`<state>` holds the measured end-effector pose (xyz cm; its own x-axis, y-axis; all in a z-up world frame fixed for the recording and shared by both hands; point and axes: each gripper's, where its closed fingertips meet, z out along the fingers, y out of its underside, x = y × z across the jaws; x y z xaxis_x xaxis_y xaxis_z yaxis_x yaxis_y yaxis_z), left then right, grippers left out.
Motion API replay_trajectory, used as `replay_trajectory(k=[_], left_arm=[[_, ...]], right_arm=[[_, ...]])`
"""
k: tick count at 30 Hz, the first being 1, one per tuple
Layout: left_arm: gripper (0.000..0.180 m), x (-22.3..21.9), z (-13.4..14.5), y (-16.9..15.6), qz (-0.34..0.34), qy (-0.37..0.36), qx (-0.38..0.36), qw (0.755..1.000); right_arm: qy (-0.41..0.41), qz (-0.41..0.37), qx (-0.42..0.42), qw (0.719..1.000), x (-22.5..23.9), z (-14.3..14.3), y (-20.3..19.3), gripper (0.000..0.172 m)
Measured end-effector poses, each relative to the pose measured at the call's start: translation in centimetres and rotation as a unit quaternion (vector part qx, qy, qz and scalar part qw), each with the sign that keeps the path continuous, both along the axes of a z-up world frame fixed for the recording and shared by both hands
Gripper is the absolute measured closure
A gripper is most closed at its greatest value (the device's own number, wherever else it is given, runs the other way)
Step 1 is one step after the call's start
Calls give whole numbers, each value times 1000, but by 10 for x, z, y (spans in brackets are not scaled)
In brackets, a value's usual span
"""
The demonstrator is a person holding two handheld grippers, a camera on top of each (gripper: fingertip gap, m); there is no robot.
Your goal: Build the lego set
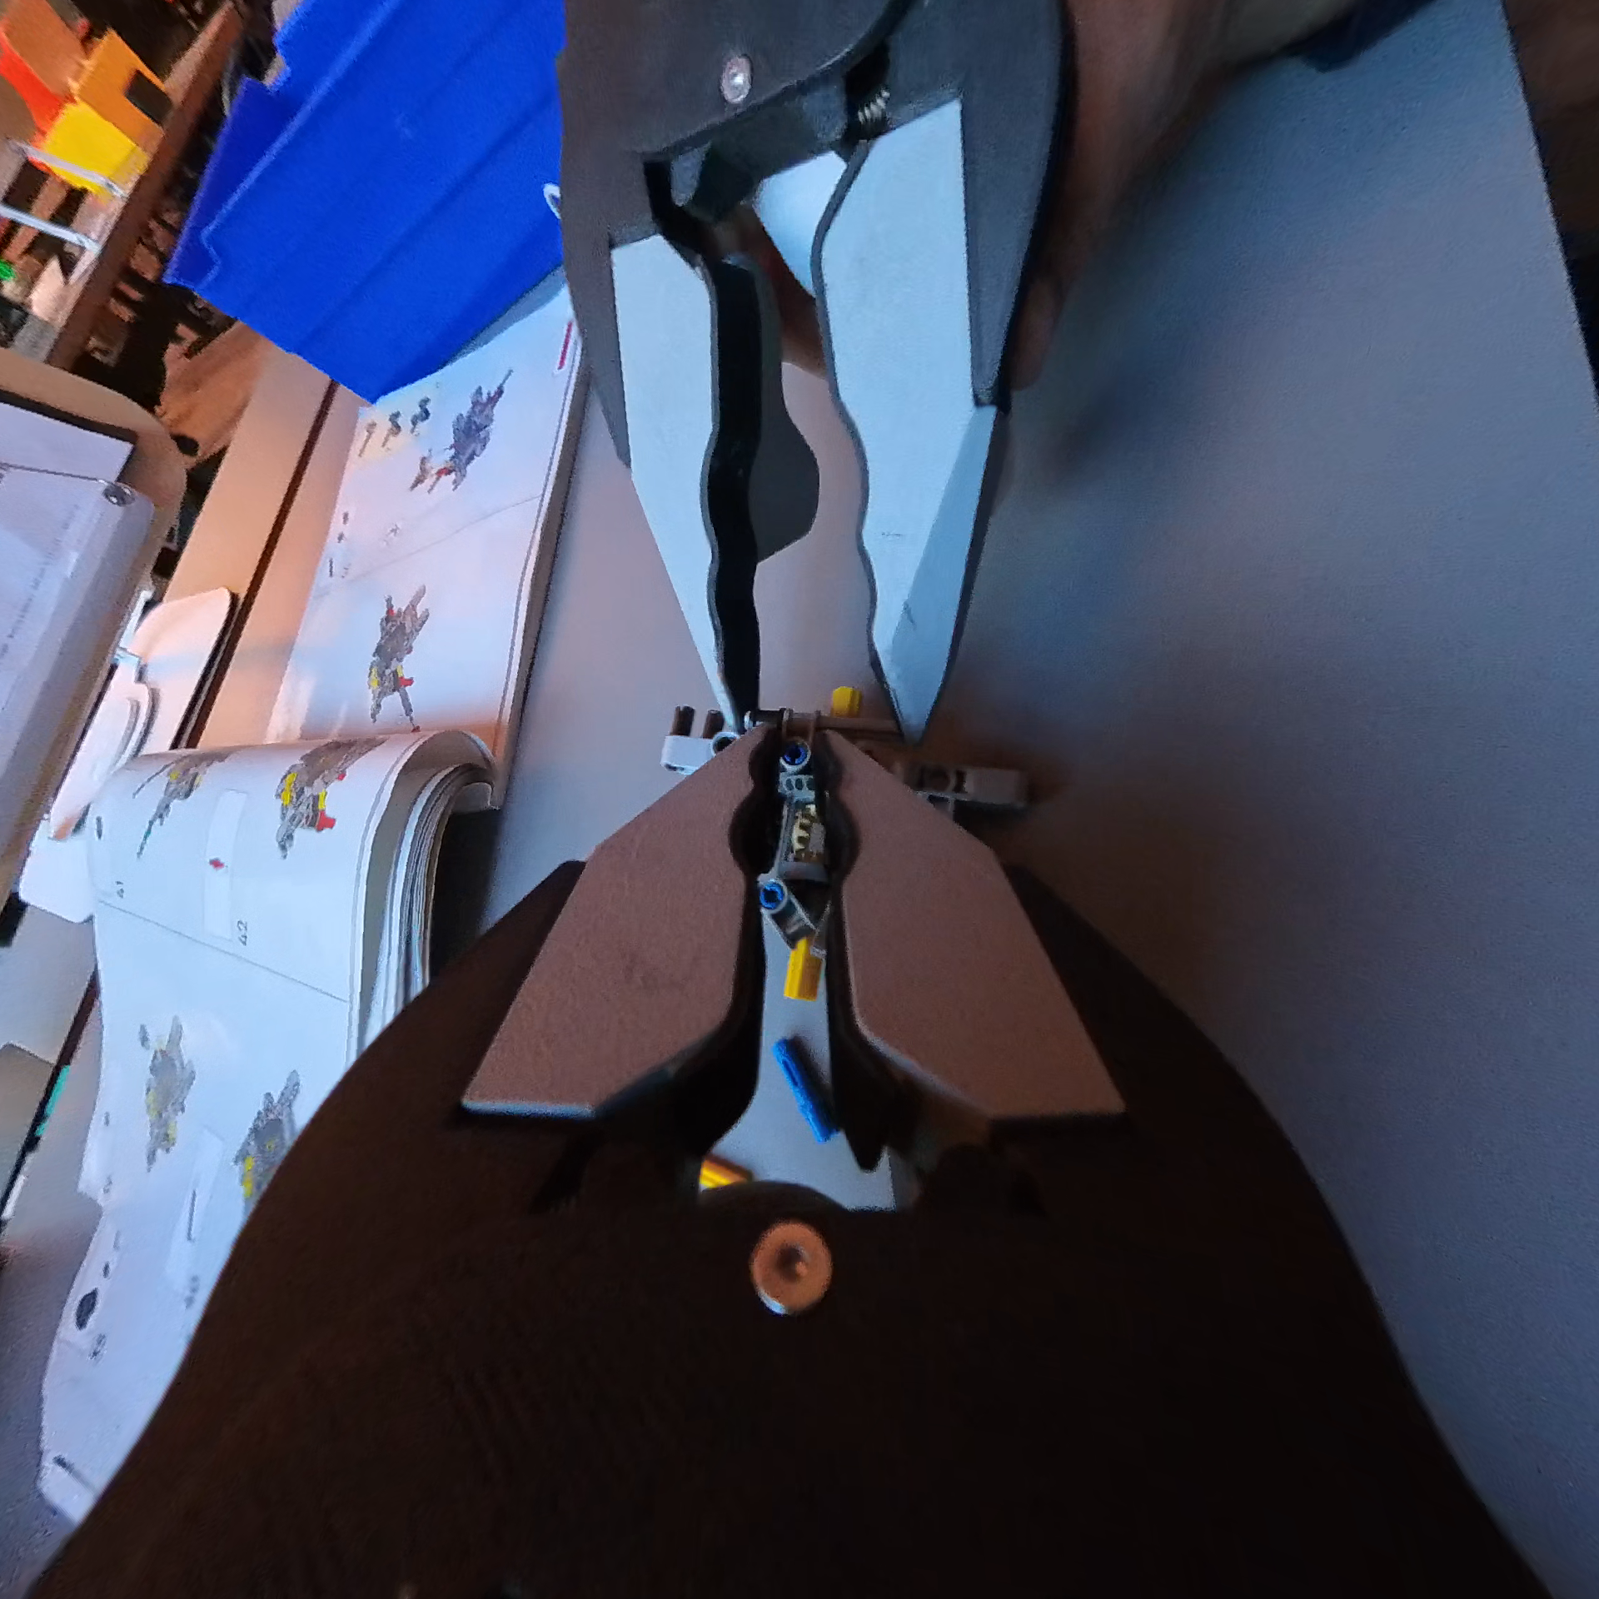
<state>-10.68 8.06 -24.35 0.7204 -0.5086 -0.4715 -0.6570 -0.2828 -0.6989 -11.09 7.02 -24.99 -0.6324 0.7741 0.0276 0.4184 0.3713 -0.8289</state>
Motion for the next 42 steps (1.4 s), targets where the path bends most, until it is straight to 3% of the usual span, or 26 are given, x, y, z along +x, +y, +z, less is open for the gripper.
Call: replay_trajectory(k=[15,23,34,42], left_arm=[[176,3,14,-2,-9,-60,52,997],[176,1,27,-3,-8,-124,60,990],[176,4,29,-3,-10,-118,70,990],[176,4,28,-2,-1,-121,64,991]], right_arm=[[53,24,-11,998,3,15,-2,135],[81,28,43,995,4,12,2,134],[89,39,-24,995,8,26,3,132],[94,39,-11,995,6,25,-1,132]])
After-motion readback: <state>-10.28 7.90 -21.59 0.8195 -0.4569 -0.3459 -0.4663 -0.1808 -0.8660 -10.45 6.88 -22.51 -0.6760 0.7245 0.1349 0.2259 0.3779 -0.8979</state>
